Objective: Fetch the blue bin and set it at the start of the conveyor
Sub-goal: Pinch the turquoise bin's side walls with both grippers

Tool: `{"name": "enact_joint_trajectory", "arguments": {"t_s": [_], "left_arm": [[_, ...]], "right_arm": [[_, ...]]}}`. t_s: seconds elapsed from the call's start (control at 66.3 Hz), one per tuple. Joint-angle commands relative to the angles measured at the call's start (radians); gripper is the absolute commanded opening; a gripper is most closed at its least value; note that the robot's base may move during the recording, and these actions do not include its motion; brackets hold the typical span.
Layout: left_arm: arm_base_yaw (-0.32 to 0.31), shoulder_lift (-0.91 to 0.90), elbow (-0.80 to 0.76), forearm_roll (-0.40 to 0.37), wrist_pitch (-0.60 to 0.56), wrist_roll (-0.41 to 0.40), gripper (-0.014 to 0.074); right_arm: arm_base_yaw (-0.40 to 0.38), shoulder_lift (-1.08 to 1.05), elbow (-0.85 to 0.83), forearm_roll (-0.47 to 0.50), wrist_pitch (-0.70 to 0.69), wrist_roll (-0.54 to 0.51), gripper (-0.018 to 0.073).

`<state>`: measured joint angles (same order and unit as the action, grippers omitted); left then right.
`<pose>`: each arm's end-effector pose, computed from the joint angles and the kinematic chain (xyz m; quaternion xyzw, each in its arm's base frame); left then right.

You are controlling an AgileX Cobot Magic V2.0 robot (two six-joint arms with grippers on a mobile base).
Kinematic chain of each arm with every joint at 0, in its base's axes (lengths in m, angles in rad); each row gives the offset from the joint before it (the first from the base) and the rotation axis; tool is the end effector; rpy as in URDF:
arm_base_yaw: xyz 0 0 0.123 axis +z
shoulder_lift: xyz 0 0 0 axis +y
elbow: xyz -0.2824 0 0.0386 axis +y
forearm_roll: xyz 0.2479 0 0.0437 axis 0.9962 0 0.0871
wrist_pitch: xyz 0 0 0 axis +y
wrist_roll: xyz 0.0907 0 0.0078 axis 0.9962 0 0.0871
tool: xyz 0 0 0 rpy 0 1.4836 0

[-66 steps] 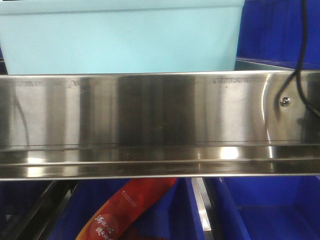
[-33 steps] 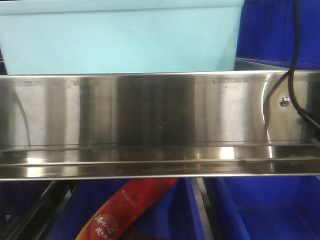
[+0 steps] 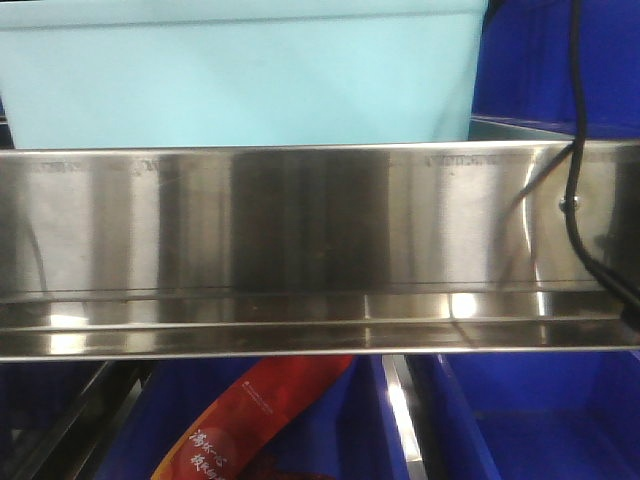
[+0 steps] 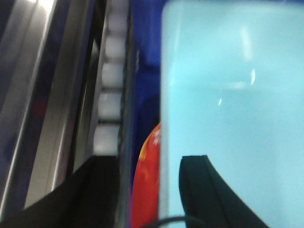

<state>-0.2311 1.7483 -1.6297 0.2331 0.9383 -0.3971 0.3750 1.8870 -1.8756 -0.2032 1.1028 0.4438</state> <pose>0.3841 -0.0729 0.3350 -0.0409 0.9486 0.0137 0.3136 0.3966 0.1385 0.3440 0.0132 0.9584 0.0151 0.2847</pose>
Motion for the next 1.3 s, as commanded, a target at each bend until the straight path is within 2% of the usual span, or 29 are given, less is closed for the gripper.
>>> {"name": "enact_joint_trajectory", "arguments": {"t_s": [0.0, 0.664, 0.709, 0.755, 0.875, 1.283], "left_arm": [[-0.003, -0.005, -0.009, 0.002, 0.03, -0.01, 0.0225], [-0.003, -0.005, -0.009, -0.029, 0.046, -0.01, 0.0221], [-0.003, -0.005, -0.009, -0.029, 0.046, -0.01, 0.0204], [-0.003, -0.005, -0.009, -0.027, 0.046, -0.01, 0.012], [-0.003, -0.005, -0.009, -0.027, 0.046, -0.01, -0.0113], [-0.003, -0.005, -0.009, -0.029, 0.038, -0.01, -0.0111]], "right_arm": [[-0.006, 0.015, -0.009, 0.003, 0.0, 0.001, 0.0192], [-0.006, 0.015, -0.009, 0.005, 0.024, 0.001, 0.019], [-0.006, 0.015, -0.009, 0.005, 0.024, 0.001, 0.0165], [-0.006, 0.015, -0.009, 0.001, 0.027, 0.001, 0.0104], [-0.004, 0.015, -0.009, -0.007, 0.043, 0.001, -0.0169], [-0.004, 0.015, -0.009, -0.003, 0.043, 0.001, -0.0162]]}}
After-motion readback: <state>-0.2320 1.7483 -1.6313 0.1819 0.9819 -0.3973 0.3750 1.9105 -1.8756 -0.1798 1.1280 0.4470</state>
